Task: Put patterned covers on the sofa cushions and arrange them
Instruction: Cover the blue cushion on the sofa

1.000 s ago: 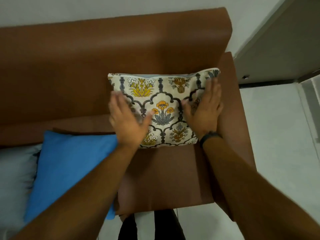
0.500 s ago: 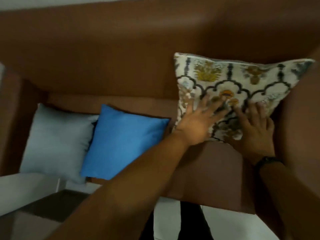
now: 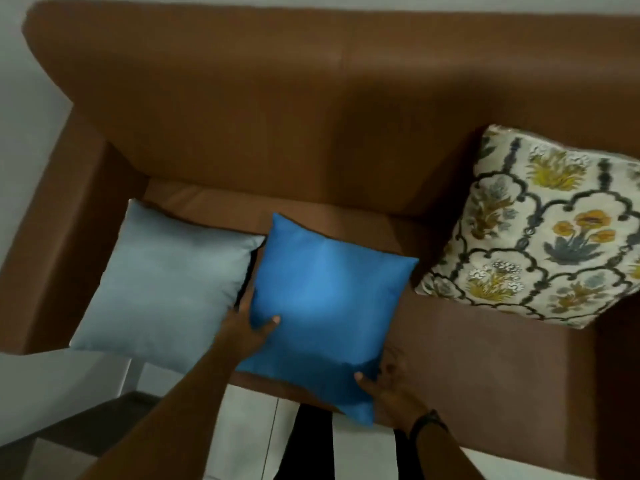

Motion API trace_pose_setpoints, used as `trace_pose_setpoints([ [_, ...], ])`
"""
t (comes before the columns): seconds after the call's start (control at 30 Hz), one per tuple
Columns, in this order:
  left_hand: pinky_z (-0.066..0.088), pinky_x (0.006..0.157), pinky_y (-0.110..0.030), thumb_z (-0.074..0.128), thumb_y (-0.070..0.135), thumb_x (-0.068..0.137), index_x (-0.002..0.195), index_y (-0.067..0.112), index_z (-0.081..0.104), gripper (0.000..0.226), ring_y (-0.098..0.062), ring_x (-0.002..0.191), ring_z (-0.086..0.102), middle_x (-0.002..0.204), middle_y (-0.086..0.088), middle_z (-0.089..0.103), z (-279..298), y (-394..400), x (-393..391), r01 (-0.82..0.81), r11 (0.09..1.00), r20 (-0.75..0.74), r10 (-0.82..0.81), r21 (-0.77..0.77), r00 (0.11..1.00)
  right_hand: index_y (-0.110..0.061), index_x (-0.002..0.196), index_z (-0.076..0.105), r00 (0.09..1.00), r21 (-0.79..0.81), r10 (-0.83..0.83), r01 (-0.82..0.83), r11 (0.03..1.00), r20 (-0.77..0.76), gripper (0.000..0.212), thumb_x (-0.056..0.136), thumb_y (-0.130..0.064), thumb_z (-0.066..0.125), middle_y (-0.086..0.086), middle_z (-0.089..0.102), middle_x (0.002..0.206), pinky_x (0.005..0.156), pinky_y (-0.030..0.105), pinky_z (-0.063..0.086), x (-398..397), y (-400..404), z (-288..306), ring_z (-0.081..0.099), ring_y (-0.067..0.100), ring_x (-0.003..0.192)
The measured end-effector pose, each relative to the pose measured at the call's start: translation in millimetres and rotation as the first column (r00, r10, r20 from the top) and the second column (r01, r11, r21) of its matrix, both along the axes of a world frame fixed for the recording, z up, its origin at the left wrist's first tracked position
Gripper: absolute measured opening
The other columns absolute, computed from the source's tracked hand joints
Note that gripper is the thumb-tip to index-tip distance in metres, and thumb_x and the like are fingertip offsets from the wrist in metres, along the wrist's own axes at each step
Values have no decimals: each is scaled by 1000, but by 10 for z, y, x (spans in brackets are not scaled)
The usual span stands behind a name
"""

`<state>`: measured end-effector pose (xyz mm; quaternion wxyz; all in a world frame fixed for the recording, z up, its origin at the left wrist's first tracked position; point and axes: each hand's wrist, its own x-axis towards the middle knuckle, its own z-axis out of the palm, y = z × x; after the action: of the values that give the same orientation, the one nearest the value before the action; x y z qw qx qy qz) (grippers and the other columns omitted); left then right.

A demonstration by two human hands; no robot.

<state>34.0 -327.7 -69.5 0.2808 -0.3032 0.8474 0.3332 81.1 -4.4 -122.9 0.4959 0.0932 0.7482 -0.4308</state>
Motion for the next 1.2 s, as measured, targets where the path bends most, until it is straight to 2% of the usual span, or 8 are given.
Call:
trace_pose_setpoints([
  [0.1, 42, 114, -41, 76, 58, 85, 165, 35, 22, 99, -30, 144, 48, 160, -2, 47, -193, -237, 133, -75, 986, -11, 77, 151, 997, -20, 157, 40, 929, -16, -368, 368, 930, -45, 93, 79, -28, 92, 1, 56, 154, 122, 44, 41, -17, -249, 53, 53, 21, 142],
  [0.27, 51, 104, -50, 60, 86, 74, 157, 34, 32, 102, -37, 127, 62, 145, -6, 62, -67, -320, 231, -12, 999, 16, 11, 42, 1000, -30, 150, 44, 908, 126, -388, 408, 904, -157, 79, 85, -43, 85, -10, 59, 140, 111, 32, 43, -63, -349, 376, 57, 14, 126],
  [0.43, 49, 80, -30, 51, 95, 62, 126, 44, 53, 81, -13, 97, 63, 122, 6, 64, 724, -519, -125, 74, 984, 115, -93, 160, 989, -30, 120, 64, 894, 99, -448, 446, 889, -9, 43, 84, -43, 85, -12, 81, 108, 80, 25, 63, -487, -125, 1215, 79, 11, 91],
  [0.57, 58, 94, -41, 57, 89, 75, 119, 25, 71, 79, -21, 100, 74, 115, -3, 78, 1197, -654, -801, -24, 947, 114, -13, 319, 993, -12, 128, 71, 887, 129, -459, 451, 883, 42, 41, 97, -39, 72, 8, 82, 108, 85, 39, 65, -1221, -22, 1704, 79, 26, 93],
  [0.7, 62, 77, -42, 49, 91, 69, 129, 23, 62, 92, -26, 96, 75, 116, -11, 75, 1536, -711, -1611, -301, 827, 142, 265, 474, 954, -8, 98, 71, 814, 173, -574, 554, 814, 92, 64, 100, -68, 48, 15, 71, 66, 32, 15, 33, -2044, 37, 2083, 64, 21, 39],
  [0.8, 57, 76, -39, 43, 97, 71, 156, 29, 39, 109, -31, 114, 63, 134, -8, 56, 1579, -575, -2104, -296, 801, 100, 287, 520, 953, -18, 81, 75, 752, 104, -658, 652, 751, 38, 88, 87, -92, 29, 8, 72, 71, 45, 18, 30, -2533, -7, 2111, 62, 21, 52],
  [1.07, 53, 89, -38, 50, 76, 92, 153, 24, 40, 80, -23, 117, 60, 144, -2, 55, 1100, -65, -2506, -248, 819, -163, 379, 517, 911, -27, 155, 46, 658, -83, -741, 738, 670, -133, 76, 98, -77, 37, 2, 59, 147, 96, 49, 59, -3051, -247, 1706, 65, 29, 118],
  [1.2, 39, 113, -50, 64, 64, 91, 159, 11, 31, 92, -36, 146, 40, 160, -16, 38, 806, 172, -1869, 163, 963, -617, -263, -214, 742, -10, 161, 36, 562, 78, -310, 561, 824, -767, 83, 97, -57, 63, 15, 44, 160, 118, 44, 40, -2433, -437, 1416, 45, 33, 145],
])
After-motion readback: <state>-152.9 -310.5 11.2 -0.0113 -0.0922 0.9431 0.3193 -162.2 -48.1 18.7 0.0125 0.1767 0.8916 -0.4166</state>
